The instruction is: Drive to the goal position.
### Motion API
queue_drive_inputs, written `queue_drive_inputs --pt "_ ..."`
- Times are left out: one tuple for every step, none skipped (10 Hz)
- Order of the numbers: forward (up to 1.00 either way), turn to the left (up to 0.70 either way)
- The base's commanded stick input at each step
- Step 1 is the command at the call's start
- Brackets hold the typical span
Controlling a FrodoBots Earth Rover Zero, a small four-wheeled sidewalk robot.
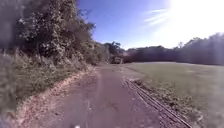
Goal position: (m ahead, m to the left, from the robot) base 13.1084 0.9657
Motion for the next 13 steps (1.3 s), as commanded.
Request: queue_drive_inputs --pt "0.7 -0.23" --pt "0.7 -0.34" --pt "0.7 -0.33" --pt "0.7 -0.1" --pt "0.7 0.0" --pt "0.7 0.0" --pt "0.7 0.0" --pt "0.7 0.0" --pt "0.7 0.0" --pt "0.7 0.0" --pt "0.7 0.0" --pt "0.7 0.0" --pt "0.7 0.0"
